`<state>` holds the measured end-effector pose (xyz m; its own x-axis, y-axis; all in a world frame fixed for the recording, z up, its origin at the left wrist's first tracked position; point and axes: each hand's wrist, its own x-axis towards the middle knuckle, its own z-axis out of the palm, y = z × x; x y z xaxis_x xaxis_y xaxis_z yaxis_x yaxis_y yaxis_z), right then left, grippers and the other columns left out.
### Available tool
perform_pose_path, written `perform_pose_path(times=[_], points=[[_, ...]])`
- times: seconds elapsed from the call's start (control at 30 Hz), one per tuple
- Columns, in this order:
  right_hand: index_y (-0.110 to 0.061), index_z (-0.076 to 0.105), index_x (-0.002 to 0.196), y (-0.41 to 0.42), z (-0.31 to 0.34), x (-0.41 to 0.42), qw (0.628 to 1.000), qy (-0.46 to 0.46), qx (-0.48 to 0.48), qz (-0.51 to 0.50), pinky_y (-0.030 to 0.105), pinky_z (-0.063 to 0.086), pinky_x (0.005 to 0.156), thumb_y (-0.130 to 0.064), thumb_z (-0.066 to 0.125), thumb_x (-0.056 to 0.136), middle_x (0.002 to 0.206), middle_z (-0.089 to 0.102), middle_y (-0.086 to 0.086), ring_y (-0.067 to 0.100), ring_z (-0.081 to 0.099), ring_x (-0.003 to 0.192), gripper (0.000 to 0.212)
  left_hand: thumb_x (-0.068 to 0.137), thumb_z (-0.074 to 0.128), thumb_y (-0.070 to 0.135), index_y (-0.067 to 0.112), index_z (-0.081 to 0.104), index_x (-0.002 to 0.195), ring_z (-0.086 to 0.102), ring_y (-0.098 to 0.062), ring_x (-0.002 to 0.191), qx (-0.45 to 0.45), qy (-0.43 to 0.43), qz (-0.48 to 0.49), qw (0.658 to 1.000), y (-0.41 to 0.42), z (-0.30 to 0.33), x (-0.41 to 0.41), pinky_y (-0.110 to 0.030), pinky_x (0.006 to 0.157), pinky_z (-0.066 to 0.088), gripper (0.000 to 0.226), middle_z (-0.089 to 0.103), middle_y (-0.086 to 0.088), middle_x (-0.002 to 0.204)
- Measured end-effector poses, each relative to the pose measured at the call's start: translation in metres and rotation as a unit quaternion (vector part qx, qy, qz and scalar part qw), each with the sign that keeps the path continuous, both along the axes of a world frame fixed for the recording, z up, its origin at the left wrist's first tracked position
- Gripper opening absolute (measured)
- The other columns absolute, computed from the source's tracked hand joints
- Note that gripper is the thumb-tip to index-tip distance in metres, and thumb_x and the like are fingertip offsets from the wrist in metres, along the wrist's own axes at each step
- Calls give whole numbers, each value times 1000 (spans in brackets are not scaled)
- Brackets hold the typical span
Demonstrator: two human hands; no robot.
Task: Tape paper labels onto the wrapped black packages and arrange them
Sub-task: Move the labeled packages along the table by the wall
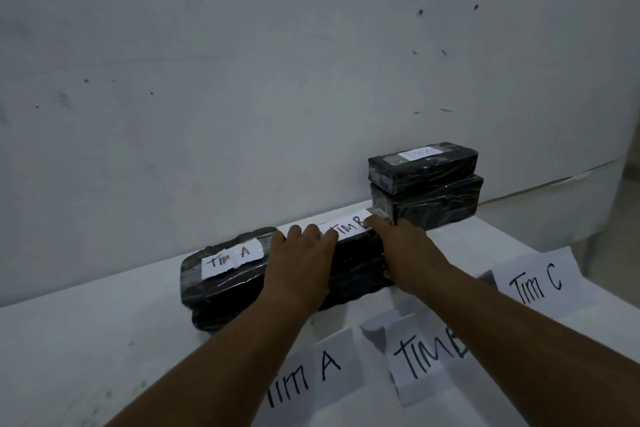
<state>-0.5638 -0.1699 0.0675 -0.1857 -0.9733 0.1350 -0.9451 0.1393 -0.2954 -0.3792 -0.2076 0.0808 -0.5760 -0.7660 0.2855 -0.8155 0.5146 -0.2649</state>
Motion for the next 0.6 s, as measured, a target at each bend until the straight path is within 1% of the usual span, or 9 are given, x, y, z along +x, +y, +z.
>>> perform_pose_path(times=[0.1, 0.23, 0.4, 0.53, 0.6], points=[[-34, 26, 154, -7, 0, 1, 1000, 11, -4, 4, 44, 47, 102, -15, 75, 85, 136, 47, 17, 39, 48, 123, 87, 81, 75, 32, 26, 42, 139, 51, -29, 122, -6, 4, 9, 1000, -7, -1, 2, -49, 105, 37, 67, 55, -2, 137], [-35, 26, 154, -23, 0, 2, 1000, 2, -5, 9, 45, 47, 101, -13, 72, 86, 138, 46, 18, 40, 47, 124, 85, 80, 74, 33, 28, 43, 138, 52, -29, 120, -6, 11, 25, 1000, -19, -2, 4, -48, 102, 38, 66, 56, -1, 136], [-39, 27, 151, -48, 1, 3, 1000, -3, -14, 13, 45, 53, 95, -14, 76, 82, 136, 49, 18, 39, 47, 121, 89, 79, 76, 33, 28, 44, 136, 54, -29, 117, -3, -3, 50, 999, -38, 1, 3, -48, 97, 39, 66, 57, -1, 135], [-36, 27, 152, -65, 2, 4, 1000, 5, -10, 16, 46, 49, 95, -11, 73, 84, 137, 52, 19, 41, 47, 124, 86, 78, 77, 29, 28, 44, 136, 53, -29, 117, -1, -4, 70, 998, -52, 2, -3, -48, 98, 38, 67, 59, -2, 133], [-35, 27, 152, -73, 1, 3, 1000, 7, -13, 14, 47, 48, 97, -9, 72, 85, 137, 53, 18, 42, 46, 124, 85, 79, 75, 26, 27, 45, 136, 53, -29, 116, -5, -3, 76, 997, -57, 2, -7, -47, 97, 38, 64, 60, -3, 131]])
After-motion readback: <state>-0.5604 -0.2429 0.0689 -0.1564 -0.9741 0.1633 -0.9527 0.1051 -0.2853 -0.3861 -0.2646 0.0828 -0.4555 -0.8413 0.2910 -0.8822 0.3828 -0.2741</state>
